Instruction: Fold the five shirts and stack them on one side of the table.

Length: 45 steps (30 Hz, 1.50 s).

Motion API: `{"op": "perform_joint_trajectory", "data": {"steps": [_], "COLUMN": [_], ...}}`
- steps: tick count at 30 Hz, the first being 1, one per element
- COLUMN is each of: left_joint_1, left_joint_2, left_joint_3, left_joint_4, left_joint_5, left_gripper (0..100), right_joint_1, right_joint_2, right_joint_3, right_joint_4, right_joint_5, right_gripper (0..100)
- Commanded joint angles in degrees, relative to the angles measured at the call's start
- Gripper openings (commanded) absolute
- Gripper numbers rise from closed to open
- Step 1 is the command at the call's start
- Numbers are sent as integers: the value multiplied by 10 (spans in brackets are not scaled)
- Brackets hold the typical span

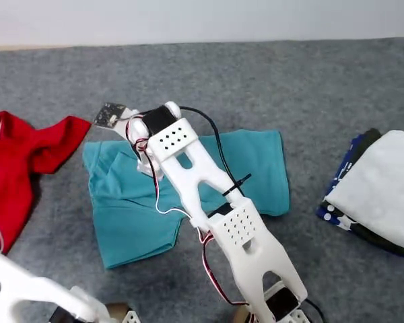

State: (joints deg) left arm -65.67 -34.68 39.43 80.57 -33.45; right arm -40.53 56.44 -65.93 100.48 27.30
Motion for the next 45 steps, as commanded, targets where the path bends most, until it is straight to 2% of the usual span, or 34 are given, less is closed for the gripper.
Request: {"op": "perform_joint_trajectory", "data": {"steps": [1,10,15,24,28,34,38,45], "left_joint_1": [4,4,3,1,-3,-26,-27,-25], "left_joint_2": [-14,-14,-14,-14,-16,-14,-14,-14], "left_joint_3": [-6,-6,-7,-4,-7,-7,-6,-3], "left_joint_4": [-8,-10,-10,-33,-52,-55,-55,-54], "left_joint_5": [-18,-19,-44,-44,-40,-40,-41,-40], "left_gripper": [8,8,8,8,8,8,8,8], "right_joint_1": [-4,-57,-86,-80,-80,-103,-139,-192], "right_joint_2": [11,32,-24,-117,-167,-280,-335,-347], "right_joint_3": [3,44,120,155,185,349,452,571], "right_joint_4": [21,25,25,24,24,23,15,-72], "right_joint_5": [-5,-5,-5,-5,-27,-28,-31,-26], "right_gripper": [10,10,10,10,10,22,121,166]}}
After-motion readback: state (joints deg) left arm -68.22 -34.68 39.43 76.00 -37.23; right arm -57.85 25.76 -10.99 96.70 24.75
